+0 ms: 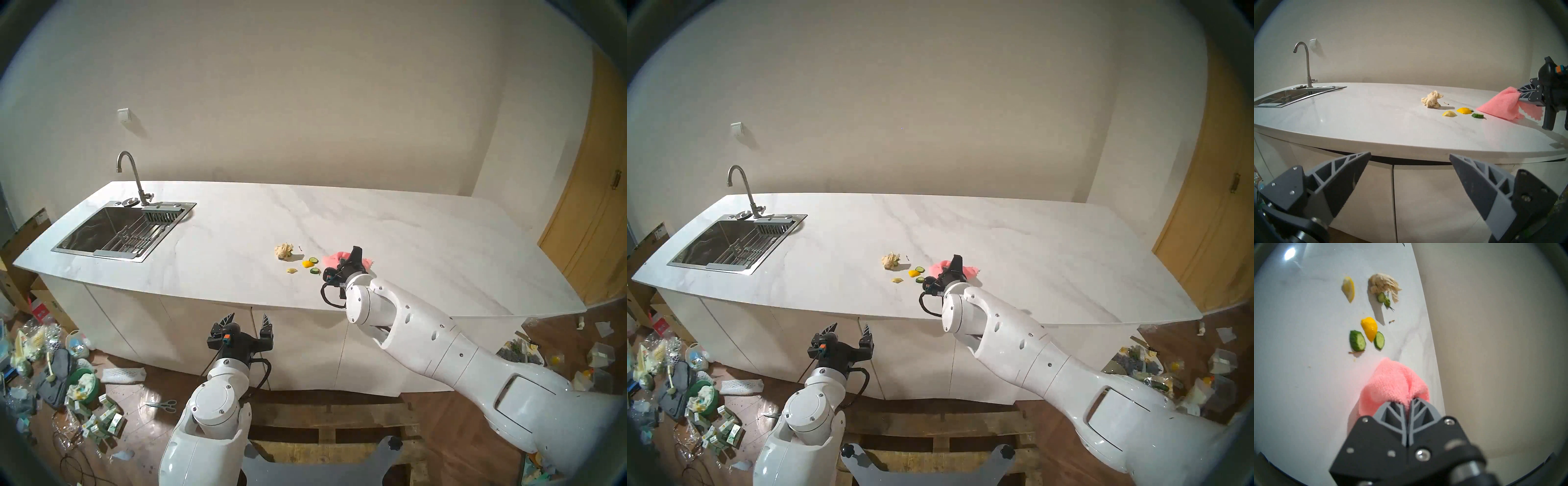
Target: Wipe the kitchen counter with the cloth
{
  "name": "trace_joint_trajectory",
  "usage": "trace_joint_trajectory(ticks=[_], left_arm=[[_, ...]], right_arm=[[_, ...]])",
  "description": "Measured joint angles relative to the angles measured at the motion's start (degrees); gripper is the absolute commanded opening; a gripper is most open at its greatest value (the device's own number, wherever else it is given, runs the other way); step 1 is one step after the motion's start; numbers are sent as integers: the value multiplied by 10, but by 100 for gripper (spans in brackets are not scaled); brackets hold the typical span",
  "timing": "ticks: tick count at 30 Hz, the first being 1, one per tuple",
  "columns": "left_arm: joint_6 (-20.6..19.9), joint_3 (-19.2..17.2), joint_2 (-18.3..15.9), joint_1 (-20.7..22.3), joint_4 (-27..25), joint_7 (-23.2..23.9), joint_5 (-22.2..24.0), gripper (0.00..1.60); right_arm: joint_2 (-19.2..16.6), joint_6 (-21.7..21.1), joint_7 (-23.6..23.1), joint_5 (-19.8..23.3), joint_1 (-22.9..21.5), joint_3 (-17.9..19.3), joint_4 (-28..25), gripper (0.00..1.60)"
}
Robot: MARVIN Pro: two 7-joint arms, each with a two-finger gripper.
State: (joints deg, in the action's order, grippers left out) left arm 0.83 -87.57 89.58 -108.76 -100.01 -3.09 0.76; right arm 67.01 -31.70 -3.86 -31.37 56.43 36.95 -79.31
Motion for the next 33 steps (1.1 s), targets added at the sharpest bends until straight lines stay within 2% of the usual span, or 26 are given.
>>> trace_joint_trajectory(ticks=[13,21,24,28,31,32,33], left_arm=[[0,1,0,0,-3,0,0,160],[0,2,-1,-2,-9,0,0,160],[0,2,-2,-3,-11,0,1,160],[0,3,-3,-4,-13,0,1,160],[0,3,-3,-4,-13,0,1,160],[0,3,-4,-5,-14,0,2,160],[0,3,-4,-5,-14,0,2,160]], right_arm=[[-24,-12,-10,4,34,-6,-91,0],[-22,-72,-34,20,56,-2,-144,0],[-11,-100,-41,18,58,-4,-143,0],[12,-135,-42,8,51,-11,-108,0],[12,-135,-42,8,51,-11,-108,0],[37,-151,-40,0,34,-14,-67,0],[37,-151,-40,0,34,-14,-67,0]])
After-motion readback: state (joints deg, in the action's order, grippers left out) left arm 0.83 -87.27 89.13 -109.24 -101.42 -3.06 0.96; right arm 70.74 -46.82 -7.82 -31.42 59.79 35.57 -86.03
